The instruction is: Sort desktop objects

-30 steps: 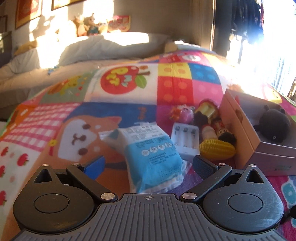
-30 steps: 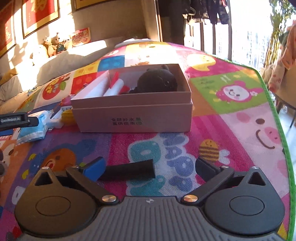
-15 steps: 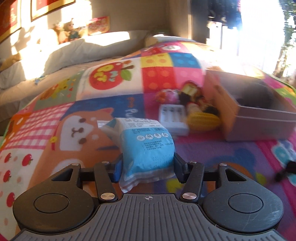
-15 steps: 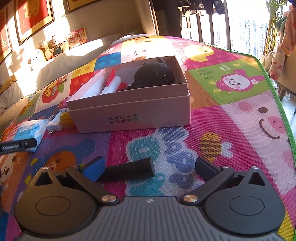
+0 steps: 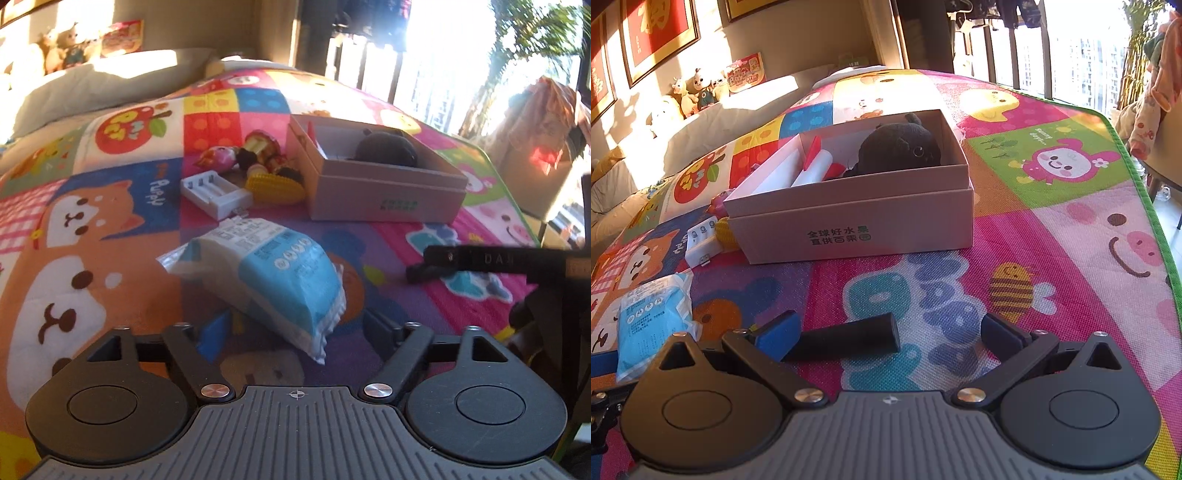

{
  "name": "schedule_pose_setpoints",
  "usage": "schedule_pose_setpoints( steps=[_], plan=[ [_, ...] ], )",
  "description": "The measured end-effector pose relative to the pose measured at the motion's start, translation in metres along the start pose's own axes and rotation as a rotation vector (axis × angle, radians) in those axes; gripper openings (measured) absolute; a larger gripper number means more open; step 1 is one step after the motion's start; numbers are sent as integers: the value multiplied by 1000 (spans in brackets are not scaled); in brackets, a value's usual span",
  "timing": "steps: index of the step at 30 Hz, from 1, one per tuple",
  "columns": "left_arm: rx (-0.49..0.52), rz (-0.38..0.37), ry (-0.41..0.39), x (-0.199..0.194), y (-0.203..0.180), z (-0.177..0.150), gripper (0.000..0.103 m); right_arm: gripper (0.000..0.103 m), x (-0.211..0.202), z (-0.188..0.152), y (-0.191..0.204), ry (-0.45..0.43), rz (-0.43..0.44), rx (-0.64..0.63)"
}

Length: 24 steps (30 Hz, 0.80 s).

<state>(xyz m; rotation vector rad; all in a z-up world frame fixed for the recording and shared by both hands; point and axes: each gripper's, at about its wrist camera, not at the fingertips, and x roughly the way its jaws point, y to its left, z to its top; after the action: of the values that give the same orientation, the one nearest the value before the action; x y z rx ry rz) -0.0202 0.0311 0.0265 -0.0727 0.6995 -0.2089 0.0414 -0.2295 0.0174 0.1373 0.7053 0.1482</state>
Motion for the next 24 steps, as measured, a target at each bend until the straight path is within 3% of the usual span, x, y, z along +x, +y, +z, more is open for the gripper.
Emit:
schedule_pose_setpoints(
  steps=[1, 5, 11, 18, 24],
  plan=[
    [-30, 0, -7, 1, 3, 4, 96, 103, 0, 0, 0, 0, 1, 0],
    [-112, 8, -22, 17, 6, 22, 98, 103, 1, -1, 2, -4, -2, 0],
    [61, 168, -6, 40, 3, 28, 100, 103, -1, -2, 3, 4, 2, -9],
    [46, 286, 4, 26, 40, 13, 101, 103, -6, -8, 11, 43, 41, -115],
    [-12, 223, 13, 22, 49, 2, 101, 103, -5, -15, 37, 56, 18, -271]
  ],
)
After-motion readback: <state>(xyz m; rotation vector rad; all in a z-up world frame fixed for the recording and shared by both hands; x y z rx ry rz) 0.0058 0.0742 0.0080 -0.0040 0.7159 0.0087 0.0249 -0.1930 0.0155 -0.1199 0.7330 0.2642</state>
